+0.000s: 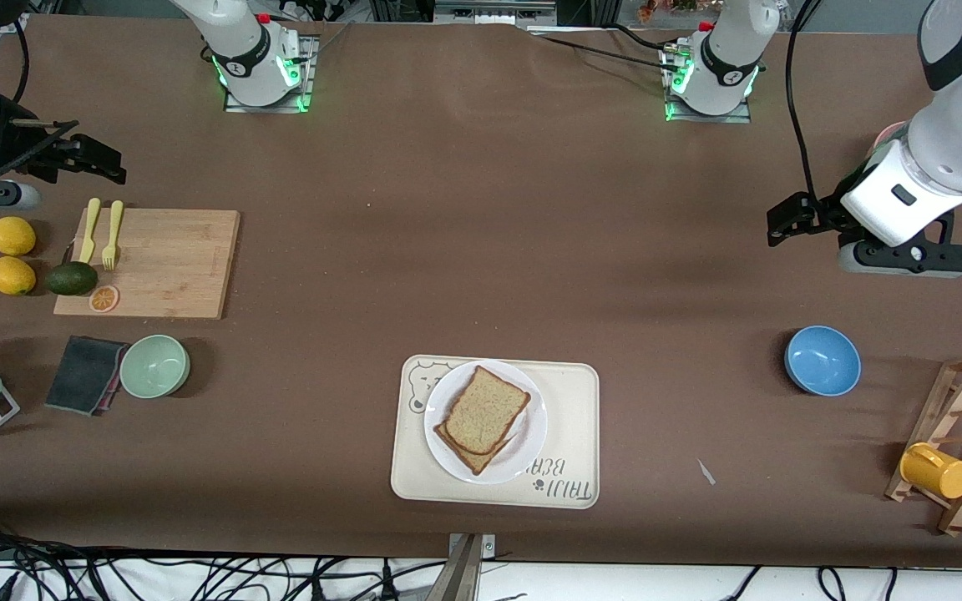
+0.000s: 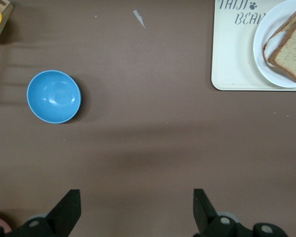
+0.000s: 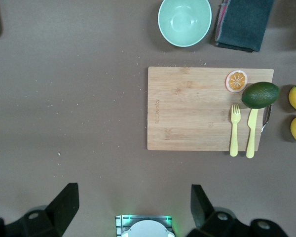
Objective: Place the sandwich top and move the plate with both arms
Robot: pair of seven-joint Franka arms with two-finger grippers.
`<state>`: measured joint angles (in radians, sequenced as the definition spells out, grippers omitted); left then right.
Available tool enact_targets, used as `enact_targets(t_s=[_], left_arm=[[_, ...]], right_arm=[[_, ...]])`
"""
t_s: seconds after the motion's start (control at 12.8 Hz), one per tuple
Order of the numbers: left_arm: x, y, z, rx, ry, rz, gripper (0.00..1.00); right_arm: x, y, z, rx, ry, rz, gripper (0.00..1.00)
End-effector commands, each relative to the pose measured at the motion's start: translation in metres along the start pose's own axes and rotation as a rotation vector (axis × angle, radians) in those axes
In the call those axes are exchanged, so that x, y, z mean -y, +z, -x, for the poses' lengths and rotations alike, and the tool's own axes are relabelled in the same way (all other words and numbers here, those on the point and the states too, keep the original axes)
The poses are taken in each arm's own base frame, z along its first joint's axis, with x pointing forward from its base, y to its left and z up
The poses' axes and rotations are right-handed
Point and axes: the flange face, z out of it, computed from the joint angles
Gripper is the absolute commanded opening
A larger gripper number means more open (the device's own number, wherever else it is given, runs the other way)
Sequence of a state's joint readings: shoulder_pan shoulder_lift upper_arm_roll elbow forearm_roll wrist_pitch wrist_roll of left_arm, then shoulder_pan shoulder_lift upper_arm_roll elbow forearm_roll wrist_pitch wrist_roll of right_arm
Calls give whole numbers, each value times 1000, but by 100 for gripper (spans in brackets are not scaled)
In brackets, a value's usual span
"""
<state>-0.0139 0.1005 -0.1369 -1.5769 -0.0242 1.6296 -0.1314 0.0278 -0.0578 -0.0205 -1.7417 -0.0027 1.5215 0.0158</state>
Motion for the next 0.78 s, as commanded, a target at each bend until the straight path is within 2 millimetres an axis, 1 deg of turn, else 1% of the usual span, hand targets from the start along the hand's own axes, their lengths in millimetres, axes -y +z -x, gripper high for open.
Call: enact_targets(t_s=[0.0, 0.16, 0.23, 0.39, 0.47, 0.62, 0.7], left_arm=[[8, -2, 25, -35, -11, -36, 100], [6, -17, 35, -63, -1, -36, 100], [2, -15, 42, -57, 8, -44, 100], [6, -14, 45, -47, 42, -44, 100], [9, -13, 45, -43, 51, -38, 100], [9, -18, 41, -49, 35, -34, 100], [8, -15, 37, -43, 36, -35, 100]], right_arm=[[-3, -2, 0, 3, -7, 3, 100], [-3, -2, 0, 3, -7, 5, 100], [-3, -2, 0, 3, -7, 5, 100], [-3, -2, 0, 3, -7, 3, 100], [-3, -2, 0, 3, -8, 5, 100], [-3, -2, 0, 3, -8, 5, 100], [-3, -2, 0, 3, -8, 3, 100]])
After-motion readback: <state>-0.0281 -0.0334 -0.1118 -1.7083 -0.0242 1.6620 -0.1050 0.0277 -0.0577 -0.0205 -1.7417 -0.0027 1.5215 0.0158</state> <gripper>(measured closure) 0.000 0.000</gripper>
